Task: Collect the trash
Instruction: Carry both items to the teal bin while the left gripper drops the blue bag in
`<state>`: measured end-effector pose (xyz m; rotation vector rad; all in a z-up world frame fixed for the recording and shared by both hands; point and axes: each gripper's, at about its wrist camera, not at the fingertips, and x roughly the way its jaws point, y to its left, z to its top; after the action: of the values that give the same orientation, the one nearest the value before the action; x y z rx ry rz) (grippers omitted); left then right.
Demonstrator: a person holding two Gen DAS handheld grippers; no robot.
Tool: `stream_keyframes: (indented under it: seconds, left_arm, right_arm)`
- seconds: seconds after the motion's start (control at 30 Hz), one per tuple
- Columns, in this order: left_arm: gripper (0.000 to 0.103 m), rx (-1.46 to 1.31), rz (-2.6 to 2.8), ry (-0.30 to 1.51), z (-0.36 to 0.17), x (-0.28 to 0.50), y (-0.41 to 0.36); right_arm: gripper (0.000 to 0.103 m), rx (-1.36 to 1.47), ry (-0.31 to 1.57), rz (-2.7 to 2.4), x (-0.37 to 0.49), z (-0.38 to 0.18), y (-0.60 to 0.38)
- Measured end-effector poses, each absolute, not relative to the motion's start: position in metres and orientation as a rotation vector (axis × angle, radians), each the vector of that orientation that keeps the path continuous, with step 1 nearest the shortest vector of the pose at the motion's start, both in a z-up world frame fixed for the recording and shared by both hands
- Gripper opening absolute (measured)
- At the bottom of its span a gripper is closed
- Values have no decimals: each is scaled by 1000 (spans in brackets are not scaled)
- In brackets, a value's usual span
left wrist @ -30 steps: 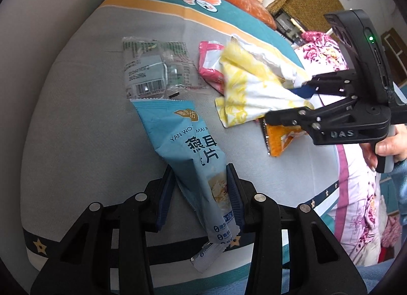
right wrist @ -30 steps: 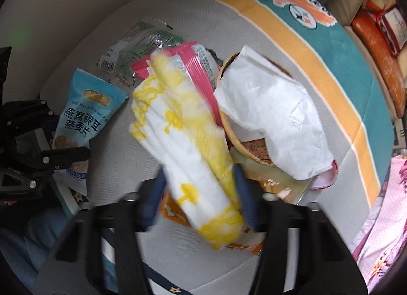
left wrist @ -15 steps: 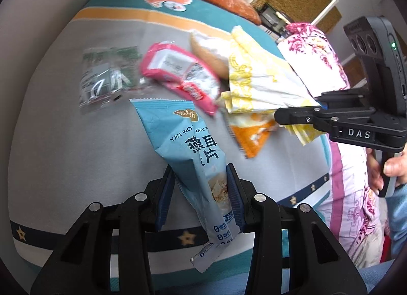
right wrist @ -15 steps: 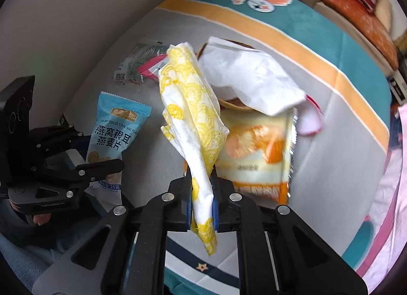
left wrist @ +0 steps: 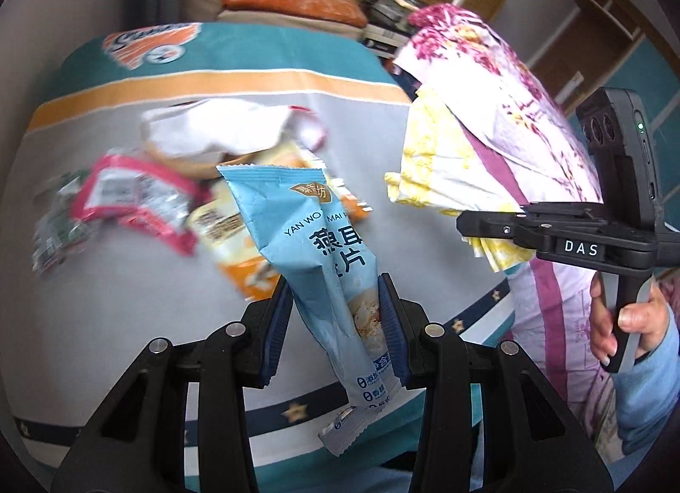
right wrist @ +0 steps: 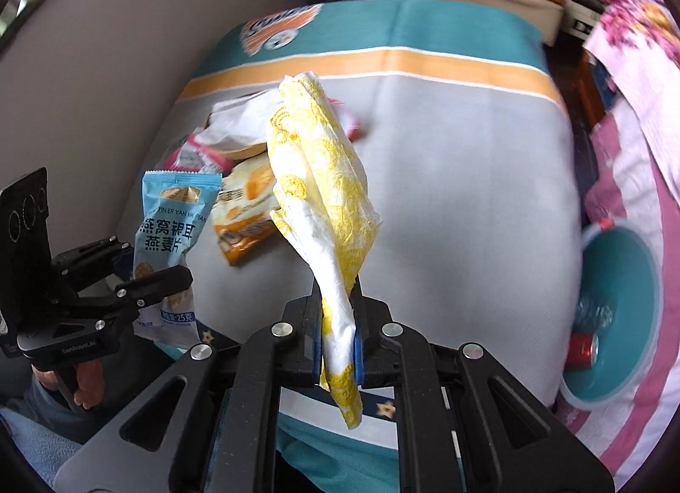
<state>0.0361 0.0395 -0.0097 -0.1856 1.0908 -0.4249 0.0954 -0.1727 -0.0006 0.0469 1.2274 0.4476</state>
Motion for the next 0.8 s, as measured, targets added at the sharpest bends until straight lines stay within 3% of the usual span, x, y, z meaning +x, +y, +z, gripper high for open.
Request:
stream_keyframes:
  seconds: [0.8]
  left_arm:
    - [41,67,-693,1129,-9,94,-234]
  right_arm:
    - [11,391,1031,42,36,4,-429]
